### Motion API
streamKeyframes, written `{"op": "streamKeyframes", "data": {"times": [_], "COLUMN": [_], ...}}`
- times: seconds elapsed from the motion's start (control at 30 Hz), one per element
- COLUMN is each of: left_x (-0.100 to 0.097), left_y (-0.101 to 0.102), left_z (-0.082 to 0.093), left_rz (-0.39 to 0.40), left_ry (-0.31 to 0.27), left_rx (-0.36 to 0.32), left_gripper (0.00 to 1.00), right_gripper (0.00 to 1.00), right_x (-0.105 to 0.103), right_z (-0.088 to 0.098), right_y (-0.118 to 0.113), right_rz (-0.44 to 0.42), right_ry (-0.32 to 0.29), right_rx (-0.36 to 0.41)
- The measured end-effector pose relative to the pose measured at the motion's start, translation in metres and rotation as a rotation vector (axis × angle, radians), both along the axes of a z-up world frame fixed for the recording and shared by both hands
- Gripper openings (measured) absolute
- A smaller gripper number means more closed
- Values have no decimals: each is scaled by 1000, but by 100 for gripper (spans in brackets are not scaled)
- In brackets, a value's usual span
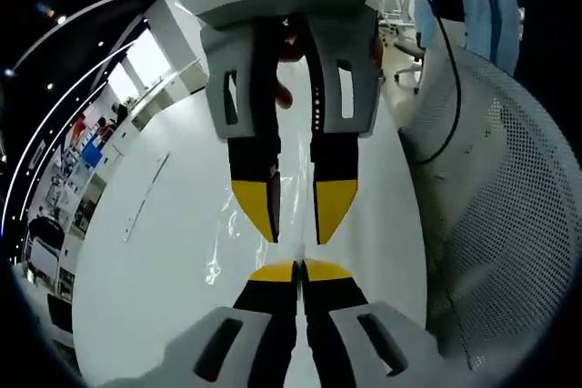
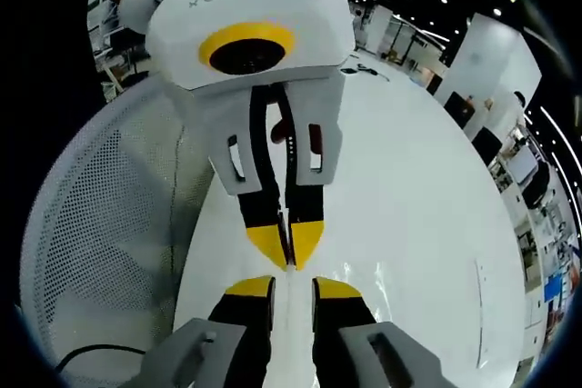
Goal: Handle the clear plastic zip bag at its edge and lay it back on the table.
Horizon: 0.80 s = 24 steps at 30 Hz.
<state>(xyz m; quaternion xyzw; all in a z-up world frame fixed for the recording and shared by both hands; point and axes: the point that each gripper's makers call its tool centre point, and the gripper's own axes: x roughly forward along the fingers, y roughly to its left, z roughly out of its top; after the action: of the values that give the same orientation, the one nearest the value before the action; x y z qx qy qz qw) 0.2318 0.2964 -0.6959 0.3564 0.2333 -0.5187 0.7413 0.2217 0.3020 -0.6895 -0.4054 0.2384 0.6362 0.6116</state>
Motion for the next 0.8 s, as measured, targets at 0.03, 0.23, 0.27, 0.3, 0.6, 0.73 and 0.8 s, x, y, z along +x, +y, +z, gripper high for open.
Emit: {"op": "streamKeyframes", "data": {"times": [0.03, 0.23, 0.27, 0.3, 0.6, 0.73, 0.8], "left_x": [-1, -1, -1, -1, -4, -9, -7], "left_y": [0, -1, -1, -1, -3, -4, -4], "left_z": [1, 2, 2, 2, 2, 0, 0], "left_rz": [0, 0, -1, -4, -20, -11, -17], "left_ry": [-1, 1, 1, 2, -1, 48, 28], "left_rx": [1, -4, -4, -4, -2, -17, -11], "left_gripper": [0, 0, 0, 0, 0, 0, 0], "right_gripper": [11, 9, 8, 7, 1, 0, 0], "right_x": [-1, -2, -2, -2, -5, -9, -8], "right_z": [-1, -2, -2, -2, -5, -8, -8], "right_y": [0, 0, 0, 0, 3, 0, 1], "right_rz": [2, 3, 3, 0, -4, -12, -23], "right_ry": [3, 14, 15, 20, 34, 65, 64], "right_rx": [-6, -11, -10, -10, -13, -38, -34]}}
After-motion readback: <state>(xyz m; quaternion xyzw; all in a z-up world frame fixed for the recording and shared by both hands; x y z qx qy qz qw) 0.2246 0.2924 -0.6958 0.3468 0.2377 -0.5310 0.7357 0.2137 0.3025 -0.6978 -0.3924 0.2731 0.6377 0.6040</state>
